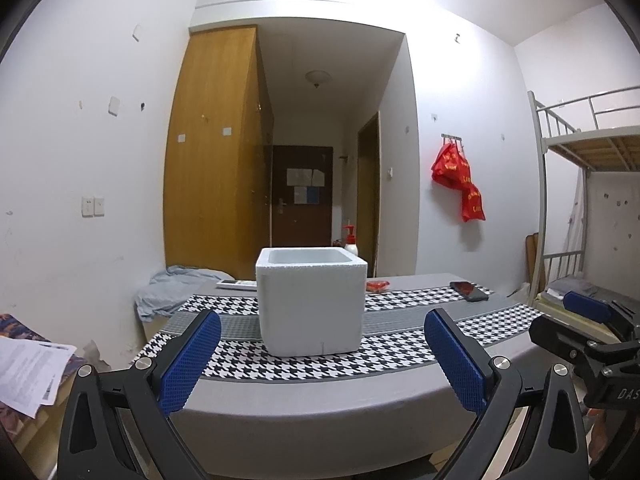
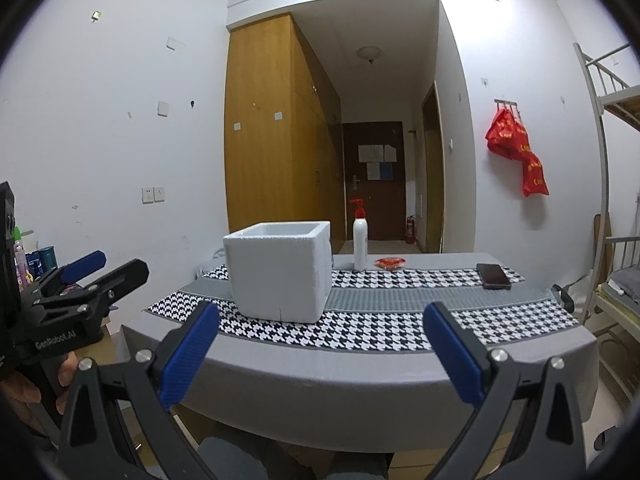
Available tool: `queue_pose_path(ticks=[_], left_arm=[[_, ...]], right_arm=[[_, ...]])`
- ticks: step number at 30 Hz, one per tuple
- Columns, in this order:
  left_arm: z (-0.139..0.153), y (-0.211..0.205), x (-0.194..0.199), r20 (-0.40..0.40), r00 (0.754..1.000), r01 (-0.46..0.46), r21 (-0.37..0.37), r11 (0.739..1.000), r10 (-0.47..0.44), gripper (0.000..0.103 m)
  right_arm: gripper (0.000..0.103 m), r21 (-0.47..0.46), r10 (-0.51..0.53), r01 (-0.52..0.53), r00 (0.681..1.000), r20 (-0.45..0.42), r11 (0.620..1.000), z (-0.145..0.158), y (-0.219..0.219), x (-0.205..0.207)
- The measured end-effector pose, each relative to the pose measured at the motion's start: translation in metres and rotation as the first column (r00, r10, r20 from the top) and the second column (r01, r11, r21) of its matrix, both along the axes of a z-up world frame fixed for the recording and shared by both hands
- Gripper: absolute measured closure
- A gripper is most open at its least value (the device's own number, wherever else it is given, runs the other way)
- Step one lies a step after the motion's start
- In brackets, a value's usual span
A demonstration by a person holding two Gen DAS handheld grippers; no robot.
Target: Organize soft objects
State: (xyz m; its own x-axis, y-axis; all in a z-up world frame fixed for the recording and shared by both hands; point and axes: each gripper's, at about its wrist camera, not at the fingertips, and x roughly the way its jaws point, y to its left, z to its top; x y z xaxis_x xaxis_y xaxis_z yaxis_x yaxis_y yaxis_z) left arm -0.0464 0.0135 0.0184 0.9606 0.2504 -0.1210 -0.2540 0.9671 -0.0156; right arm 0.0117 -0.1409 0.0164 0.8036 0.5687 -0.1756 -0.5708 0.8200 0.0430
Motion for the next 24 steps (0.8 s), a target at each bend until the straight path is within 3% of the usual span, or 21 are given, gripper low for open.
queue_pose_path(ticks=[24], left_arm=[[-0.006, -0.007, 0.001, 0.010, 1.000, -0.014, 0.031, 0.999, 0.014, 0.001]], right_arm=[[0.000, -0.008, -0.012, 0.012, 1.000, -0.013, 1.000, -0.012, -0.003, 0.002]])
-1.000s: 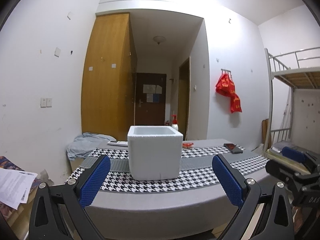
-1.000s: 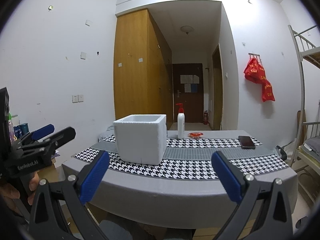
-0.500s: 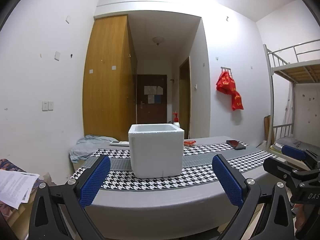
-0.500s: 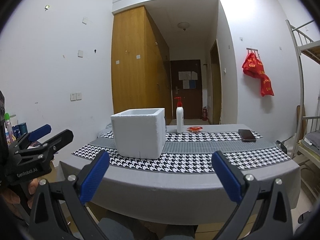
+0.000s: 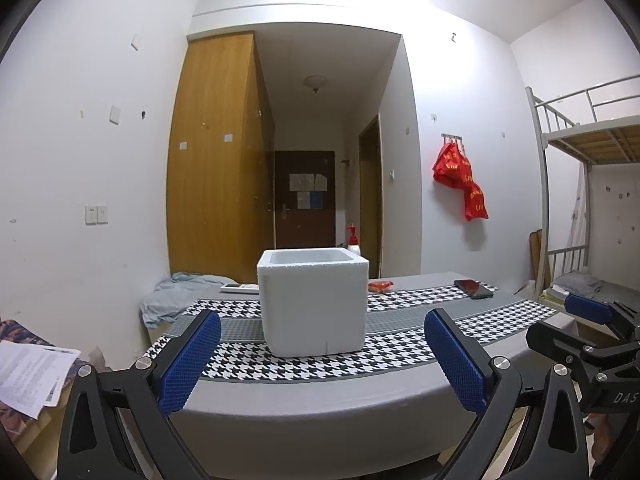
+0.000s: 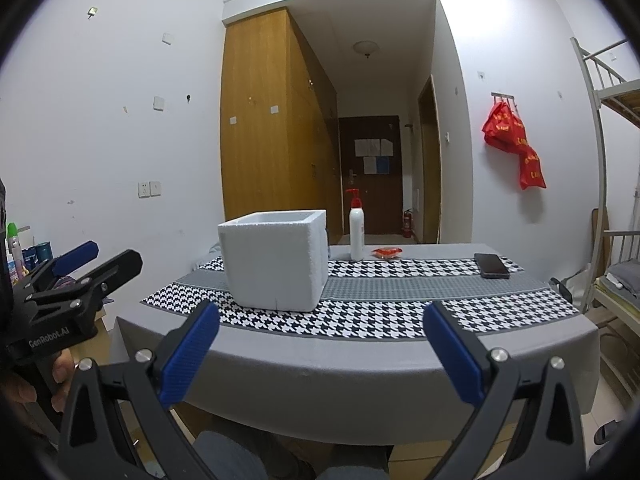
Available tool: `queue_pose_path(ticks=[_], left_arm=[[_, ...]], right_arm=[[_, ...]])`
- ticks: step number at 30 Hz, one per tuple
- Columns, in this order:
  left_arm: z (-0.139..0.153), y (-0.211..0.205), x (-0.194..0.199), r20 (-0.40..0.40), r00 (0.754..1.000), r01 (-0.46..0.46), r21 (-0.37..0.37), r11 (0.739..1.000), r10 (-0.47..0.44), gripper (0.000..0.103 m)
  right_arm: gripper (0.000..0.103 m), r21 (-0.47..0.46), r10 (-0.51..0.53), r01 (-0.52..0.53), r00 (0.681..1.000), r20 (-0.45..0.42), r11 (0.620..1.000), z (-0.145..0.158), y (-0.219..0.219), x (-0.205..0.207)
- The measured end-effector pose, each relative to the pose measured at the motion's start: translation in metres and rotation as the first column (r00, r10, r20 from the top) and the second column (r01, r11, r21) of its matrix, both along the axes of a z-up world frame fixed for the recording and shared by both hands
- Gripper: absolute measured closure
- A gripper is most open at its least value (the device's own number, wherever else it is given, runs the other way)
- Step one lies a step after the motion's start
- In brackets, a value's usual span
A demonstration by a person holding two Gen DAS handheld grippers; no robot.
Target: Organize soft objects
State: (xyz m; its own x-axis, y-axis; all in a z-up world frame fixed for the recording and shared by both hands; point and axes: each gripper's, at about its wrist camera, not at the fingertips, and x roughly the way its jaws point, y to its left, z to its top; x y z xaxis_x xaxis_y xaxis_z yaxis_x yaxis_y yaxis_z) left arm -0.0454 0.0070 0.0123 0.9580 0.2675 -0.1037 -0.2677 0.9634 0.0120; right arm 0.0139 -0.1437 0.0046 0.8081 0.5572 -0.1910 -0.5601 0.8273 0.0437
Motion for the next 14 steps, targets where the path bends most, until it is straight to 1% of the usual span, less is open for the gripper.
queue_pose_path(ticks=[4, 14], left_arm=[[-0.0014, 0.0008, 0.0023, -0.009, 1.000, 0.005, 0.000, 1.000, -0.005, 0.001], [-0.0013, 0.0041, -0.0012, 0.003, 1.000, 0.007, -0.007, 1.000, -0.007, 0.001]], right_arm=[[0.000, 0.002, -0.004, 0.004, 1.000, -0.002, 1.000, -0.0008, -0.0001, -0.0004], [0.000, -0.001, -0.003, 0.003, 1.000, -0.002, 1.000, -0.0026, -0.0008, -0.0004]])
